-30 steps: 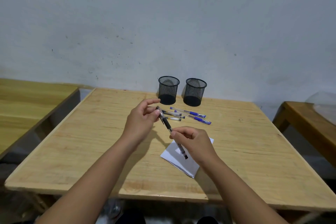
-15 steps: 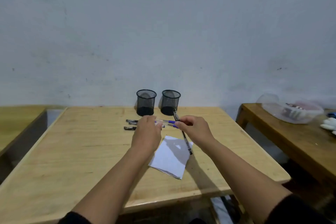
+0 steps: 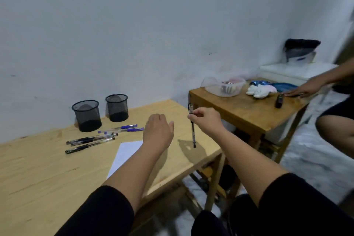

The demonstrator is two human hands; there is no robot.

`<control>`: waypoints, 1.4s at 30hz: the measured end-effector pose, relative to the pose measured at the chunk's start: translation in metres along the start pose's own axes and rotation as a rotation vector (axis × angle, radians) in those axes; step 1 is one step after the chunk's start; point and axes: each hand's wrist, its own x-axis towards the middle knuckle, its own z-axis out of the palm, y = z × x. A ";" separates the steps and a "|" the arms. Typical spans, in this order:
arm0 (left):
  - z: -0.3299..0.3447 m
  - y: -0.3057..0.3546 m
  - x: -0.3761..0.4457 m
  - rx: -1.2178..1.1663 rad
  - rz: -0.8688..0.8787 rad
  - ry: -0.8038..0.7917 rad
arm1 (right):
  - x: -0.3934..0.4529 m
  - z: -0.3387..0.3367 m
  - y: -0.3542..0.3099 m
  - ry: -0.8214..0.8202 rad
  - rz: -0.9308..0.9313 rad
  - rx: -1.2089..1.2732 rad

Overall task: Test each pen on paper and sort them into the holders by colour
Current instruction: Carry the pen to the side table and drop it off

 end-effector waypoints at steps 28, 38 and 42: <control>0.165 0.131 0.001 0.259 0.167 -0.068 | -0.060 -0.091 0.310 0.017 0.480 -0.007; 0.155 0.132 0.006 0.246 0.124 -0.125 | -0.041 -0.096 0.292 -0.267 0.296 -0.360; 0.129 0.131 0.018 0.307 0.117 -0.143 | -0.007 -0.093 0.237 -0.260 0.083 -0.499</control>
